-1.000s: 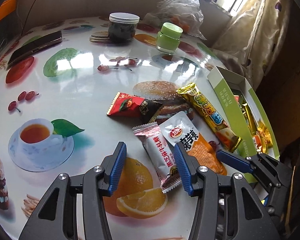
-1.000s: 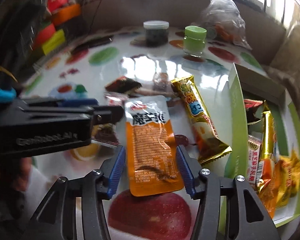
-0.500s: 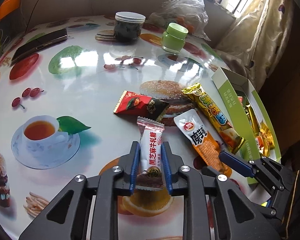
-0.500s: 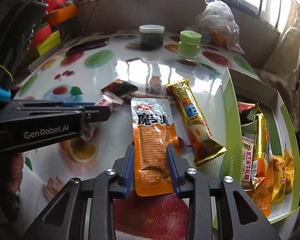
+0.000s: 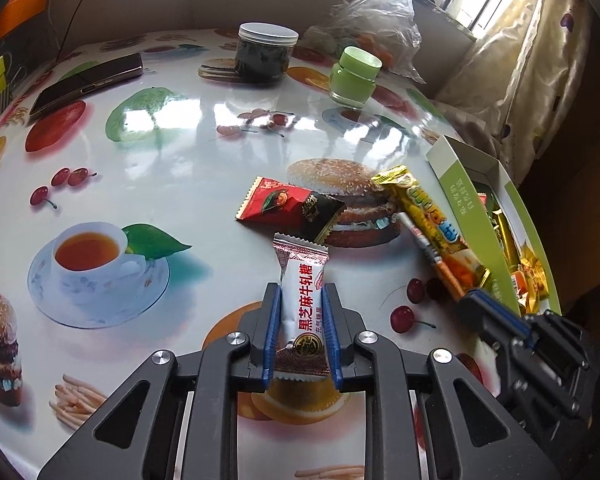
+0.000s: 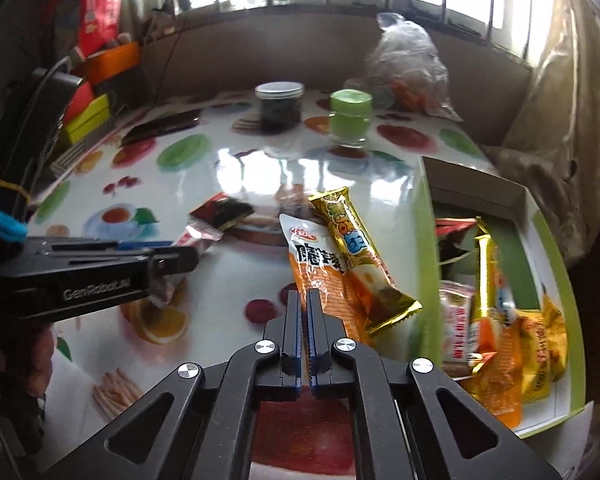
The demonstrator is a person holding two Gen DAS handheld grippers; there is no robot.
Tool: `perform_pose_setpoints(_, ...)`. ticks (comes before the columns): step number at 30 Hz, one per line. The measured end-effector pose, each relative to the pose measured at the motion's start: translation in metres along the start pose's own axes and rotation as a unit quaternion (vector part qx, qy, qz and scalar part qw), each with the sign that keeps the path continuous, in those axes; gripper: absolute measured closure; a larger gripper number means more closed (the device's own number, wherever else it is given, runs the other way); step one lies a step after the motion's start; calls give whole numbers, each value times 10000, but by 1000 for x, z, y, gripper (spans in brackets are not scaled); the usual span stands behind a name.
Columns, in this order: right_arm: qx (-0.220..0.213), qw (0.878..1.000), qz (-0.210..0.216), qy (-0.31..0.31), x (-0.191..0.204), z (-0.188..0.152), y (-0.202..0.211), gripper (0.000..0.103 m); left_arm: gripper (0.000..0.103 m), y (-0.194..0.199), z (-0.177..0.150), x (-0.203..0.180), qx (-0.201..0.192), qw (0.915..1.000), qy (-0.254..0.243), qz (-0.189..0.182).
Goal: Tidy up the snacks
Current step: 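Carry the spicy pack into the box with the right tool while the left tool grasps the white-red nougat packet, then carry the white-red nougat packet toward the green box with the left tool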
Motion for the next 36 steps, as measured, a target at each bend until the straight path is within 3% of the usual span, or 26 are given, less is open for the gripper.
perform_pose_setpoints(5,-124,9995,-71,-281,-12,4,6,100,82,0,0,0,1,10000,9,-2)
perform_pose_setpoints(17,-334,9951,354,-864,-25,11,22,102,82,7,2,-2,-126,9999,29,36)
perform_pose_setpoints(36,-785,9886,294,-1252,-58,17,60,102,82,24,19,-54,-259,9984,-358,-341)
Point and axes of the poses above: each gripper's, at about its wrist camera, not at the fingertips, and y roughly against the way its jaws point, x to its left, z to its top, the point moved 4 cm from there along -y, roughly the way its jaws point, and after that the axes turned 7 degrees about -z, right-handed, at the moved point
